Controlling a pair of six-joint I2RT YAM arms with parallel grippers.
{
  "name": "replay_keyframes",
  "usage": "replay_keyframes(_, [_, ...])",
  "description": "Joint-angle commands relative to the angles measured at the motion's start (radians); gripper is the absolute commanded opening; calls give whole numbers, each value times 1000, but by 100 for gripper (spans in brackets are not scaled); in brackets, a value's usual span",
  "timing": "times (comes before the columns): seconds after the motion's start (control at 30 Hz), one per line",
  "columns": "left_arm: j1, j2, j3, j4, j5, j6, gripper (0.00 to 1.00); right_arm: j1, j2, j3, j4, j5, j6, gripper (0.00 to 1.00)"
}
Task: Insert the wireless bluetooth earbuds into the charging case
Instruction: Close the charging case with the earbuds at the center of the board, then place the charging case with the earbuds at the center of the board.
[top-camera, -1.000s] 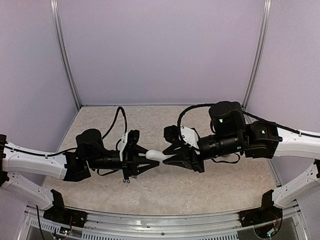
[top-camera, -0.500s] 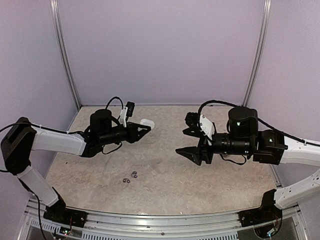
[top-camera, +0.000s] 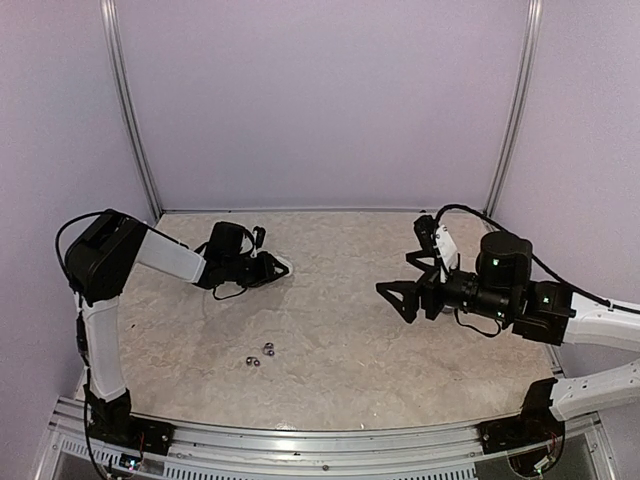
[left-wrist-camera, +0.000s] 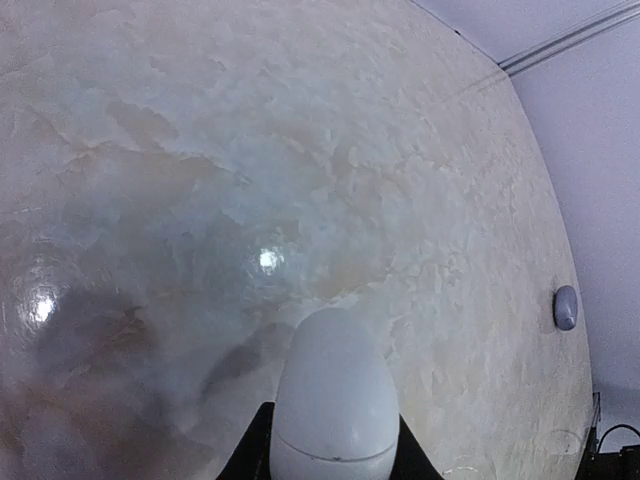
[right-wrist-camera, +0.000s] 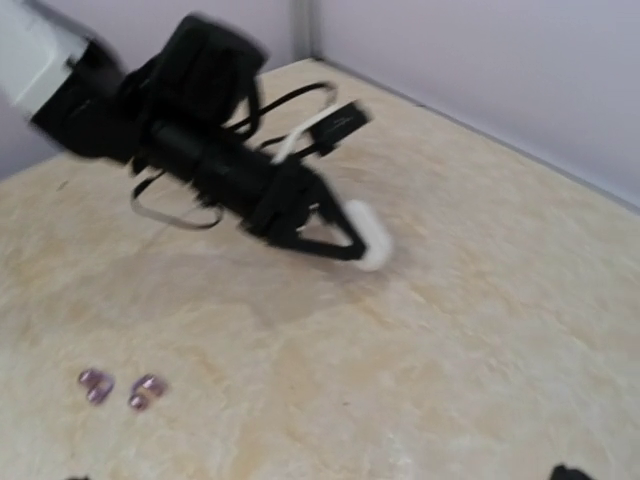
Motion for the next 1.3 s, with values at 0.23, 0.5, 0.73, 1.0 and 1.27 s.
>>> replay_keyframes(0.23, [35,95,114,-204,-51,-10,25,-94,-76,-26,20,90,196,99])
replay_keyframes(0.5, [56,38,96,-277,-116,6,64,-140,-62,13,-53,33,192,100])
replay_keyframes(0.73, [57,-87,36,-326,-227,60,98,-228,3,64,-156,-15,211,100])
replay_keyframes(1.0, [-4,-282,-103,-202,-350,146,99,-422,120,21,-239,-18,253,100])
replay_keyframes(1.27, [-119,-449,-164,-113,-482,267,99,-514,244,-57,-233,68,224,99])
